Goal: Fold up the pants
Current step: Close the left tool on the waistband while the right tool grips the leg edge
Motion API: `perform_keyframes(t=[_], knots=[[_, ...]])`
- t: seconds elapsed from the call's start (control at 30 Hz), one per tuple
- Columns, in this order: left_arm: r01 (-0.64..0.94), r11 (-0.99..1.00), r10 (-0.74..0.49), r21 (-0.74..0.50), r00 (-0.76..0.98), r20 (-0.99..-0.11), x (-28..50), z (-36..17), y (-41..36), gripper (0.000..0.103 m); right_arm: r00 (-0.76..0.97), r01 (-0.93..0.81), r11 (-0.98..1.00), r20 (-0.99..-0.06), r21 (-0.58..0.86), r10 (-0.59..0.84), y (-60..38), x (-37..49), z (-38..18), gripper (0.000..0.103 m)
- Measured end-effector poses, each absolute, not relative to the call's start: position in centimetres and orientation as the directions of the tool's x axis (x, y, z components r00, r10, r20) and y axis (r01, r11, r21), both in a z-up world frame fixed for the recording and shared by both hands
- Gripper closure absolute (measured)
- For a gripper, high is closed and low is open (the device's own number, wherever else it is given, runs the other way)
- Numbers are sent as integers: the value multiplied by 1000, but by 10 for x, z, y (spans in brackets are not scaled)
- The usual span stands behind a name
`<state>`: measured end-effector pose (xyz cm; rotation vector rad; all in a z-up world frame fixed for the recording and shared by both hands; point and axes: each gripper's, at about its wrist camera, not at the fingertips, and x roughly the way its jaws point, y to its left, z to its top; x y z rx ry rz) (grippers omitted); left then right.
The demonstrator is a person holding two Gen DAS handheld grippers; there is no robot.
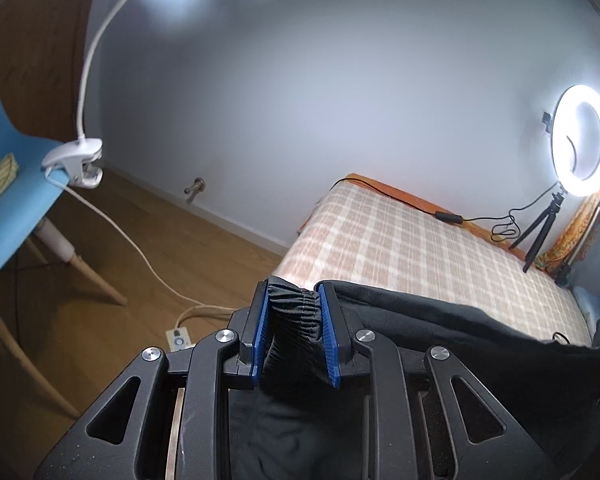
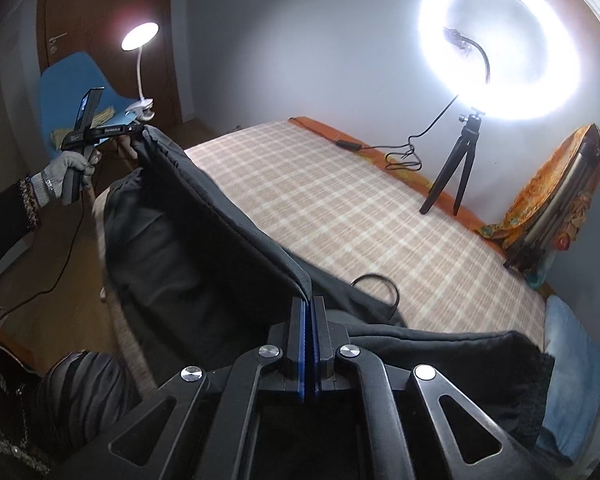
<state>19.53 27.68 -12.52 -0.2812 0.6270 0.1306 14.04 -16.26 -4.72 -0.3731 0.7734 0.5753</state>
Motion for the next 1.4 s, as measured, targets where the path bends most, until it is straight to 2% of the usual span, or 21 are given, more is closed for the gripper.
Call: perform_keyframes(t=[0.27,0.53,0.67,0.87,0.93,1.0,1.1,1.23,1.3,1.4], knots=[[-214,940,13,-267,803,-596,150,-147,277,81,559,-604,790,-763,-104,326,-163,99,-68,103],[-235,921,-19,-312,771,-637,124,-169,279,80,537,-603,793,-778,-85,325,-164,76,-93,103],[-256,879,-73,-401,760,-646,111,-181,281,79,520,-598,800,-787,-58,332,-168,71,-98,103],[-305,747,-151,-591,788,-597,89,-195,292,70,526,-602,797,-778,-56,343,-169,69,-99,103],[-307,704,-174,-640,799,-575,83,-196,295,70,519,-605,794,-782,-51,345,-168,69,-100,103],[-304,684,-187,-663,806,-562,79,-196,295,69,515,-607,793,-784,-48,346,-168,68,-103,103],[-294,643,-224,-708,811,-540,77,-197,296,57,509,-606,795,-786,-39,350,-168,66,-106,103],[-283,615,-238,-736,824,-515,75,-193,295,56,498,-607,794,-795,-36,345,-169,64,-110,103],[-296,595,-238,-747,823,-516,76,-194,298,51,487,-609,793,-804,-31,342,-170,64,-113,103],[-326,523,-252,-787,823,-509,81,-201,307,50,474,-611,791,-816,-36,330,-172,63,-117,103]])
